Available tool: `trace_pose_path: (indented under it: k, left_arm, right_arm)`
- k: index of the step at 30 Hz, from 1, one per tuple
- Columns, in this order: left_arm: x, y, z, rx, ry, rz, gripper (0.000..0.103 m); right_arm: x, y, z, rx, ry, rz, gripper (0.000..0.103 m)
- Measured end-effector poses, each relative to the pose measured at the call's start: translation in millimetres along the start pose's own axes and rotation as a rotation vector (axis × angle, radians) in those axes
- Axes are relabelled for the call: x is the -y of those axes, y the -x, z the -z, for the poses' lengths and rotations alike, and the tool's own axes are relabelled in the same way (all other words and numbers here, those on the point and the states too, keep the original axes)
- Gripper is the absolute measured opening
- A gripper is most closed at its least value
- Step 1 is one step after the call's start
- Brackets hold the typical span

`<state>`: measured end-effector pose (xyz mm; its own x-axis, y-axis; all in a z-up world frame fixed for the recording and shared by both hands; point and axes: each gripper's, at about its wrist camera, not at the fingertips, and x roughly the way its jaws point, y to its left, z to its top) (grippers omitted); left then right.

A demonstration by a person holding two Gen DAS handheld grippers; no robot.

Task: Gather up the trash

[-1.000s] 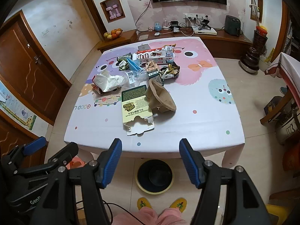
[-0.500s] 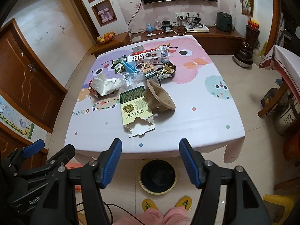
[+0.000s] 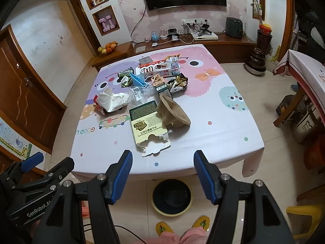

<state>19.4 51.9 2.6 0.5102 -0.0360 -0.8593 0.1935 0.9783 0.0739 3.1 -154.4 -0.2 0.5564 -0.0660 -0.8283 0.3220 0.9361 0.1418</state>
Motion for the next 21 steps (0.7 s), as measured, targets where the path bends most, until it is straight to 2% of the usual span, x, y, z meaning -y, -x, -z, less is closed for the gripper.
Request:
trace_pose_path:
  k: [7,13,21]
  left_arm:
    - [2,-9,-7,-0.023,-0.018,0.04,0.089]
    - [7,-24,-20,-0.055,-0.018,0.057,0.089]
    - [11,-63,-46,-0.115,0.085,0.03,0.089]
  right_arm:
    - [-3,-2,1,0.015,0.017,0.041,0.061]
    - [7,-15,-11,-0.009,0.022,0.035,0.053]
    - [22,-81,-54,-0.104,0.103,-0.033,0.051]
